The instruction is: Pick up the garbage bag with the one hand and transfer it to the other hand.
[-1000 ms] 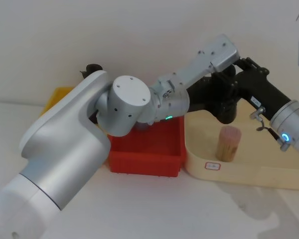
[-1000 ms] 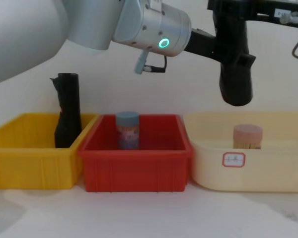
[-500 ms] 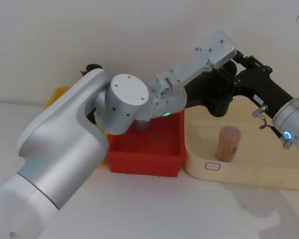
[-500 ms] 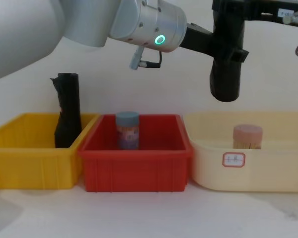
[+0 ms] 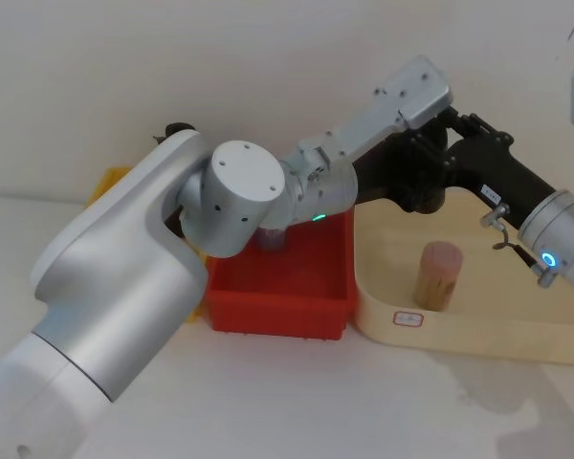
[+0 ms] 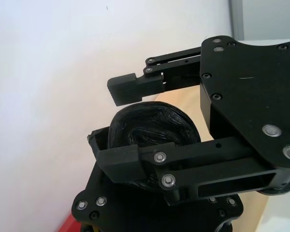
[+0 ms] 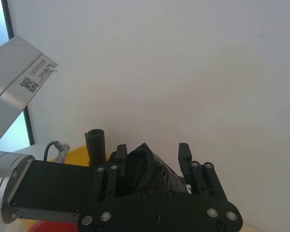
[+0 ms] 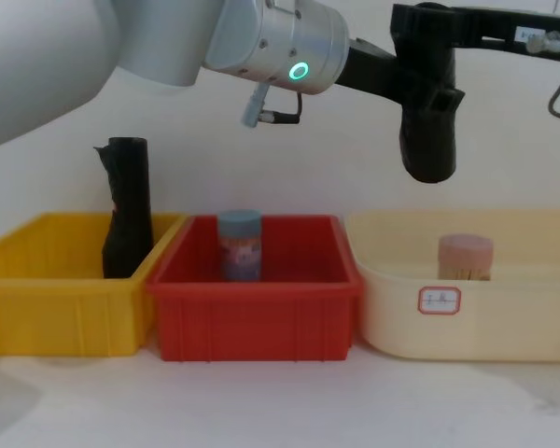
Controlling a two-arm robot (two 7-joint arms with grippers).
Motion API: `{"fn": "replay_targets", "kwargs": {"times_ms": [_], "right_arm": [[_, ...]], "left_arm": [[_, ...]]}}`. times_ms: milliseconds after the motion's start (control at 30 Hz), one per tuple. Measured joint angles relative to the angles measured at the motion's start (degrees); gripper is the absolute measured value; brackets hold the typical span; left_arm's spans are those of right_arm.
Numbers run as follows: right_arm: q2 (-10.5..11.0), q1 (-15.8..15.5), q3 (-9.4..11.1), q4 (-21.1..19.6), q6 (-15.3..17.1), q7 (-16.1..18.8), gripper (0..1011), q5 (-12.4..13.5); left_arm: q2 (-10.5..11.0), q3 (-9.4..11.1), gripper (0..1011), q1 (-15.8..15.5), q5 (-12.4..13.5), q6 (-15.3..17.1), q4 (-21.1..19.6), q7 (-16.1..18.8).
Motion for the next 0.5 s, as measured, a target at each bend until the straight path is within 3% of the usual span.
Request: {"fn": "replay_targets", "kwargs": {"times_ms": [500], "right_arm": [[-0.1, 0.8, 0.2, 1.5, -0.1, 1.0, 631, 0.8]], "left_arm": [[0.0, -0.1, 486, 0.0, 0.1, -0.1, 0.0, 0.2]]}}
